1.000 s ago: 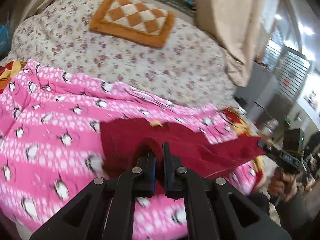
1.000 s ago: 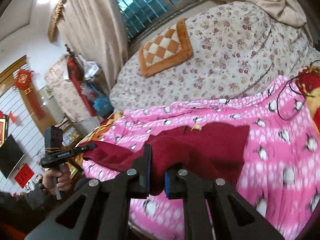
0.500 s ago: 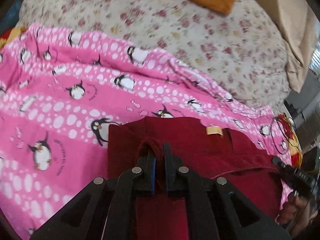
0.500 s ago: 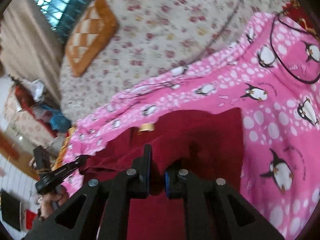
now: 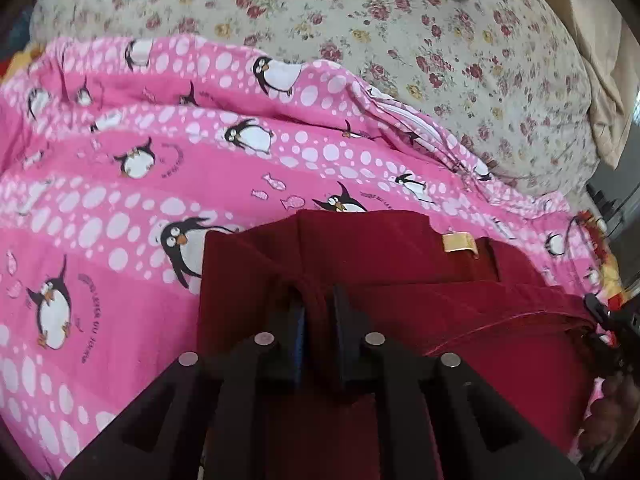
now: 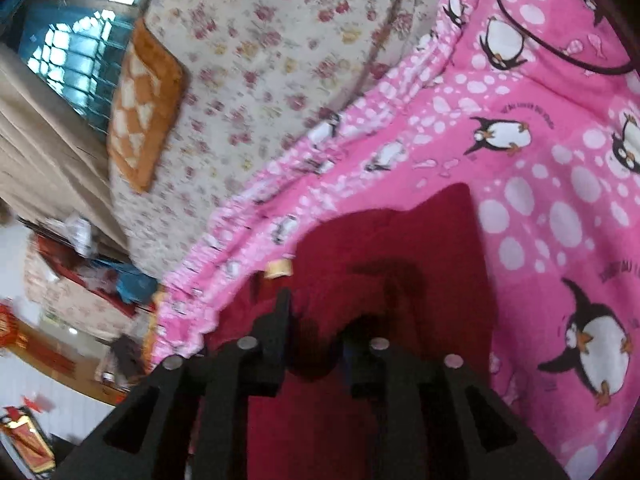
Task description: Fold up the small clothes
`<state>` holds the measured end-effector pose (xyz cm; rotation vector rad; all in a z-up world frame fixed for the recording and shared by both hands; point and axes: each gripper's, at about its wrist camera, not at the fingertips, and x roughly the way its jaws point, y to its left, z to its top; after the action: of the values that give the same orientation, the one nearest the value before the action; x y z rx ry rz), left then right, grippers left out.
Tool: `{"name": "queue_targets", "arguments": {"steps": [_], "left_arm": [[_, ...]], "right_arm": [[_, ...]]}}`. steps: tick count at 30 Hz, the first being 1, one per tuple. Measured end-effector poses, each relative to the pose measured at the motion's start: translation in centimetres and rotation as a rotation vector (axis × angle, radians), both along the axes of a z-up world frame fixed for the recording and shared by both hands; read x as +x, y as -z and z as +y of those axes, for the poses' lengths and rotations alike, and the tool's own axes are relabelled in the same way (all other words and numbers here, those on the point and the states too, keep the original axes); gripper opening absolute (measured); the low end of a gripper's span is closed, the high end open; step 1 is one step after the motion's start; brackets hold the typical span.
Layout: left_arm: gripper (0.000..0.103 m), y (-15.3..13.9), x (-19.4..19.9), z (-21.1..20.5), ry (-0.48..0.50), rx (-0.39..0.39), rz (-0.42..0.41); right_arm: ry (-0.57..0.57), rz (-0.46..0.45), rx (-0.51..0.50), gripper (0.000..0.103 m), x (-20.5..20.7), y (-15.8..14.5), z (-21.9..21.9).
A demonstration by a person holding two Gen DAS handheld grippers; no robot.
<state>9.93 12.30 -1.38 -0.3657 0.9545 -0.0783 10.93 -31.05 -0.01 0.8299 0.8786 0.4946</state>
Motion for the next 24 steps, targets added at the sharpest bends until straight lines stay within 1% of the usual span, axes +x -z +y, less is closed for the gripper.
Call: {"name": "queue_targets", "arguments": {"steps": [1, 2, 3, 4, 6, 7, 8, 9, 10, 11, 12, 14, 15, 16, 17, 18, 19, 20, 21, 23, 24], "left_arm": [[0.0, 0.0, 0.0, 0.6, 0.003, -0.048, 0.005], [0.0, 0.1, 0.0, 1.0, 0.006, -0.085, 0.009], [0.0, 0.0, -0.1, 1.8, 0.003, -0.151, 0.014], [0.0, -0.1, -0.2, 2.3, -0.003, -0.195, 0.015], [0.0, -0.5, -0.5, 3.0, -0.018, -0.258, 0.014], [0.0, -1.0, -0.8, 3.5, -0.028, -0.294, -0.003], [0.001, -1.5, -1.1, 3.6, -0.032, -0.31, -0.028], [0.003, -2.1, -1.5, 3.8, -0.037, -0.307, -0.054], [0.003, -3.1, -2.1, 3.9, -0.056, -0.269, -0.096], [0.005, -4.1, -2.8, 3.9, -0.079, -0.213, -0.147], [0.006, -4.7, -3.2, 4.0, -0.09, -0.185, -0.174], [0.006, -6.1, -4.2, 4.2, -0.132, -0.126, -0.25], [0.006, -6.7, -4.7, 4.1, -0.153, -0.09, -0.283], [0.006, -7.2, -5.1, 3.7, -0.153, -0.065, -0.317], [0.006, -7.4, -5.1, 3.2, -0.139, -0.054, -0.334], [0.006, -7.6, -5.1, 2.4, -0.106, -0.042, -0.343], [0.006, -7.4, -4.7, 0.9, -0.051, -0.018, -0.34], [0.006, -7.1, -4.3, -0.6, -0.003, 0.015, -0.326], [0.006, -6.8, -3.9, -1.6, 0.024, 0.037, -0.314], [0.006, -5.7, -2.8, -4.4, 0.117, 0.096, -0.284], [0.006, -5.2, -2.2, -5.6, 0.145, 0.139, -0.271]], "right_arm": [[0.009, -0.004, 0.022, 0.026, -0.4, -0.2, -0.4], [0.029, -0.004, 0.025, 0.032, -0.8, -0.3, -0.8], [0.056, 0.0, 0.02, 0.037, -1.2, -0.4, -1.3], [0.082, 0.008, 0.025, 0.038, -1.5, -0.4, -1.9], [0.11, 0.016, 0.034, 0.038, -2.0, -0.5, -2.9], [0.127, 0.008, 0.013, 0.039, -2.3, -0.9, -3.3], [0.136, -0.003, -0.007, 0.04, -2.5, -1.3, -3.4], [0.142, -0.012, -0.022, 0.04, -2.7, -1.6, -3.5], [0.144, -0.027, -0.043, 0.04, -2.8, -2.1, -3.4], [0.141, -0.048, -0.07, 0.04, -3.0, -2.6, -3.3], [0.133, -0.074, -0.107, 0.04, -3.1, -3.2, -2.9], [0.106, -0.143, -0.245, 0.04, -3.3, -5.1, -1.3], [0.092, -0.171, -0.293, 0.04, -3.5, -5.7, -0.6], [0.076, -0.22, -0.371, 0.04, -3.7, -6.6, 0.7], [0.062, -0.267, -0.466, 0.04, -3.9, -7.4, 2.3], [0.045, -0.296, -0.519, 0.04, -3.9, -7.9, 3.4], [0.005, -0.315, -0.537, 0.04, -3.8, -8.0, 4.9], [-0.071, -0.303, -0.506, 0.04, -3.2, -7.6, 6.4], [-0.115, -0.281, -0.508, 0.04, -2.8, -7.1, 7.5], [-0.2, -0.204, -0.612, 0.04, -1.3, -5.2, 10.5], [-0.22, -0.174, -0.628, 0.04, -0.6, -4.4, 11.0]]}}
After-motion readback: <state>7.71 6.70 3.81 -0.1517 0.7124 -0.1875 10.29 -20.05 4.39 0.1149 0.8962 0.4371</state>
